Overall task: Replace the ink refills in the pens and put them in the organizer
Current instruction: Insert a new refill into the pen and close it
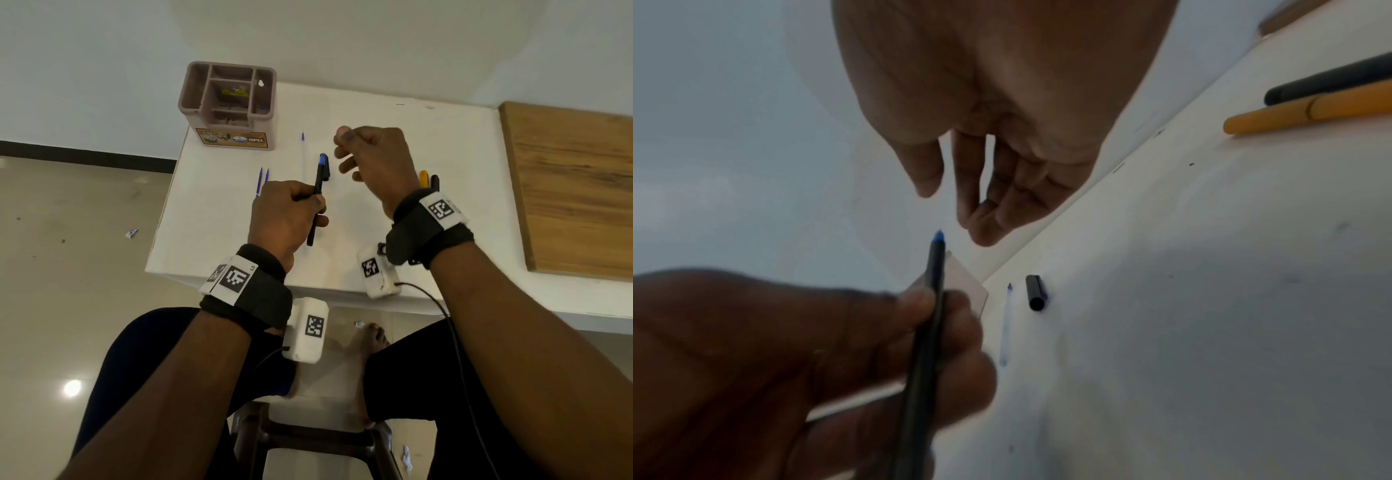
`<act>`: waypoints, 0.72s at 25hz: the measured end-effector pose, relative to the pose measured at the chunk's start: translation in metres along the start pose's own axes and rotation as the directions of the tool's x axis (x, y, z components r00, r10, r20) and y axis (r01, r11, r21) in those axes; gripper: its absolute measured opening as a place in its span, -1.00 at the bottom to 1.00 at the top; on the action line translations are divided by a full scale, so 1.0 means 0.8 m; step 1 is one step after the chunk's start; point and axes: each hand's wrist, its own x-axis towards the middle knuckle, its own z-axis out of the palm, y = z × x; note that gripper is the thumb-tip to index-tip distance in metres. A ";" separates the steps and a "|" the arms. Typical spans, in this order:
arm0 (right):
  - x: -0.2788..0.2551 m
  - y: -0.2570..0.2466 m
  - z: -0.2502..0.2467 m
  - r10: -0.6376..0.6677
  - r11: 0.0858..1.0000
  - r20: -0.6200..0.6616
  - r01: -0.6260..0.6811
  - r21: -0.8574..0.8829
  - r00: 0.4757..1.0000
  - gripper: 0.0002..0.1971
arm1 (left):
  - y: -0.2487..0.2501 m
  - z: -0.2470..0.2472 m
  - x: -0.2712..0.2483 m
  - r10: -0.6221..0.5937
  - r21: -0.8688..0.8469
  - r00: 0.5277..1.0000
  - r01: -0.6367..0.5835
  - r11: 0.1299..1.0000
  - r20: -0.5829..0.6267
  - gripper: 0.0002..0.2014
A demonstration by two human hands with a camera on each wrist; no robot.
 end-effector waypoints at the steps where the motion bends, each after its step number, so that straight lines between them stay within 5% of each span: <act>1: 0.013 0.003 0.002 0.012 0.999 -0.016 -0.012 -0.043 1.000 -0.69 | -0.003 -0.005 0.001 -0.007 0.012 1.000 0.007 1.000 -0.008 -0.80; 6: 0.053 0.018 0.032 0.039 0.898 0.065 -0.007 -0.439 0.997 -0.73 | -0.017 -0.026 0.008 -0.004 0.013 1.000 0.004 1.000 -0.003 -0.77; 12: 0.056 0.018 0.062 0.033 0.763 0.079 0.026 -0.646 0.996 -0.67 | -0.019 -0.038 0.014 -0.025 -0.001 0.999 0.025 1.000 0.028 -0.77; 14: 0.054 0.014 0.060 0.041 0.837 0.055 -0.004 -0.548 0.998 -0.69 | -0.017 -0.038 0.012 -0.022 -0.015 0.999 0.023 1.000 0.039 -0.76; 16: 0.048 0.002 0.047 0.074 0.978 -0.013 -0.075 -0.192 0.997 -0.74 | -0.015 -0.037 0.009 -0.022 -0.041 0.998 0.024 0.999 0.054 -0.76; 18: 0.032 -0.013 0.031 0.114 0.970 -0.022 -0.106 0.217 0.993 -0.75 | -0.012 -0.037 0.005 -0.019 -0.058 0.997 0.023 0.998 0.069 -0.77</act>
